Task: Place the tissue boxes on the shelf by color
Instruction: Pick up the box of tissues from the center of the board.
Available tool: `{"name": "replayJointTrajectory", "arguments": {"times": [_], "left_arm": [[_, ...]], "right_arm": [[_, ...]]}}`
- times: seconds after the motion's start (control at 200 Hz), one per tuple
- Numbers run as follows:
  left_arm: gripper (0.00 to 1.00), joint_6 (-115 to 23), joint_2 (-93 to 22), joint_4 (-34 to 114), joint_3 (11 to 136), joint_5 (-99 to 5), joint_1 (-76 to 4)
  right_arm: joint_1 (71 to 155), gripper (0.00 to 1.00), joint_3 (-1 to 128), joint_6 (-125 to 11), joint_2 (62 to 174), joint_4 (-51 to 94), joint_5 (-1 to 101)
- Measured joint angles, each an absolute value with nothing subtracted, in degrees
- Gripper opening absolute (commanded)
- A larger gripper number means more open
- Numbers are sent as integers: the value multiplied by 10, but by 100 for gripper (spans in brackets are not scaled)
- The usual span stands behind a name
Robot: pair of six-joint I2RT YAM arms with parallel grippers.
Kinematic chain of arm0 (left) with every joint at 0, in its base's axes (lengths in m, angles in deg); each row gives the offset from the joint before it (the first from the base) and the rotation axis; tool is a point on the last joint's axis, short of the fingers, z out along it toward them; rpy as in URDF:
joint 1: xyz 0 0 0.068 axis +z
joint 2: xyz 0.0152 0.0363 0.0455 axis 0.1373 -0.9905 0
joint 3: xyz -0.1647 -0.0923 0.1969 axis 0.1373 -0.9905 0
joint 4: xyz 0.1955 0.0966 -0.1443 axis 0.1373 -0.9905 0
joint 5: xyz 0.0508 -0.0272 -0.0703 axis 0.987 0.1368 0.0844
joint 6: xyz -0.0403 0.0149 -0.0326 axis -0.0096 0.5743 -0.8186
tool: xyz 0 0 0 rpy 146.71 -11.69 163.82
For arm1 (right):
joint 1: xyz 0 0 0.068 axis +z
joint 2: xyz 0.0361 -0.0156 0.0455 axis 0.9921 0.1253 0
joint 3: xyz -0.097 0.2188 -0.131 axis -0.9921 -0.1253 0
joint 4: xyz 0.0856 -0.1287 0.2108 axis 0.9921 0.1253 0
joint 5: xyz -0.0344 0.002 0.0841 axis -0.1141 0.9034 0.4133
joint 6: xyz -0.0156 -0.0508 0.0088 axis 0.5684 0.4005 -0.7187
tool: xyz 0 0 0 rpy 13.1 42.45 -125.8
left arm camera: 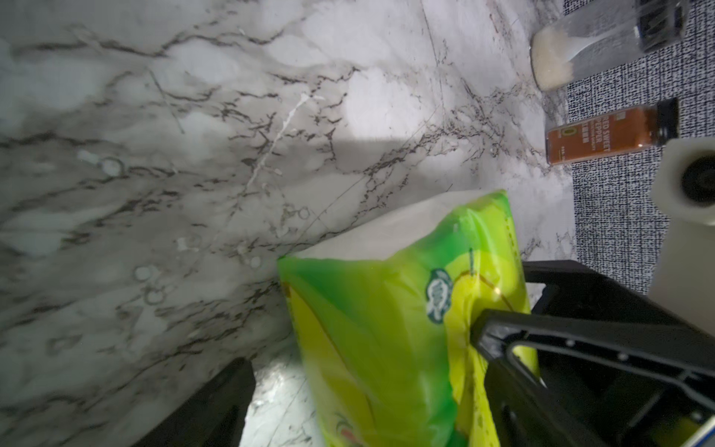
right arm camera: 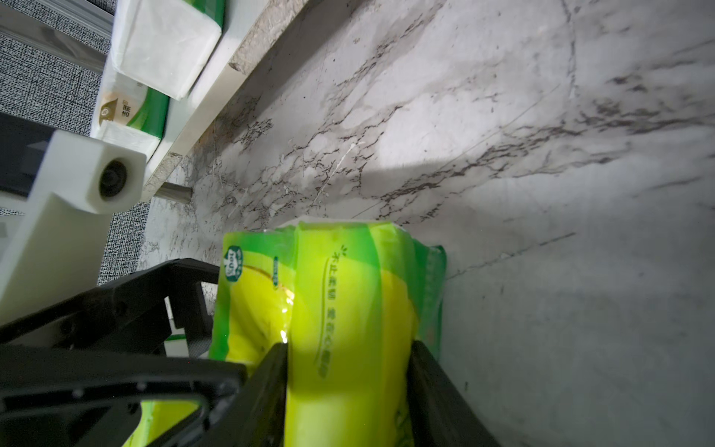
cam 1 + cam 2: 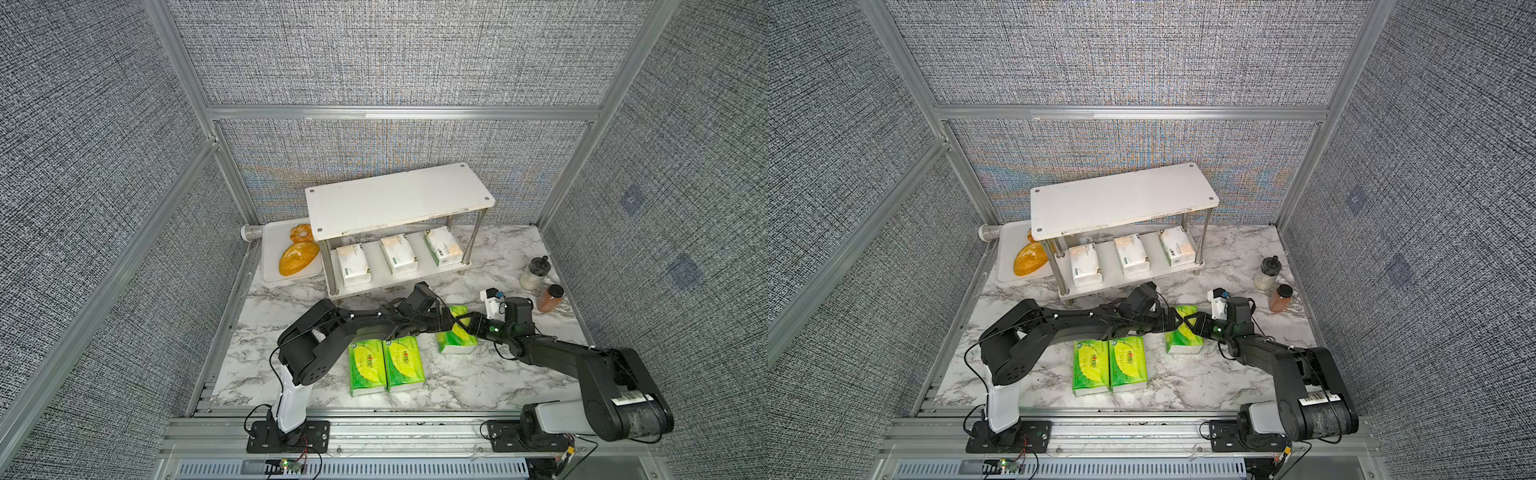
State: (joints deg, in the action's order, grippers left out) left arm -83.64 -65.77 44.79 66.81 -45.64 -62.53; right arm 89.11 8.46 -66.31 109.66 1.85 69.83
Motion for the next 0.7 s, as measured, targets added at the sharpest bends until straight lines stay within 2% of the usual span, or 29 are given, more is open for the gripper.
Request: {"name": "replayJointTrajectory", "arguments": {"times": [0.33,0.475,0.701], "left_arm": [[90,-905,-700,626,632,-453,-635],[76,-938,-700,655,618,-442,-637],[60,-950,-670,598,617,-426,-641]], "right_arm": [[888,51,87,-662,1108,2,683],[888,54,94,-658,1109,15,682],[889,64,108,-654,1089,61,677]]}}
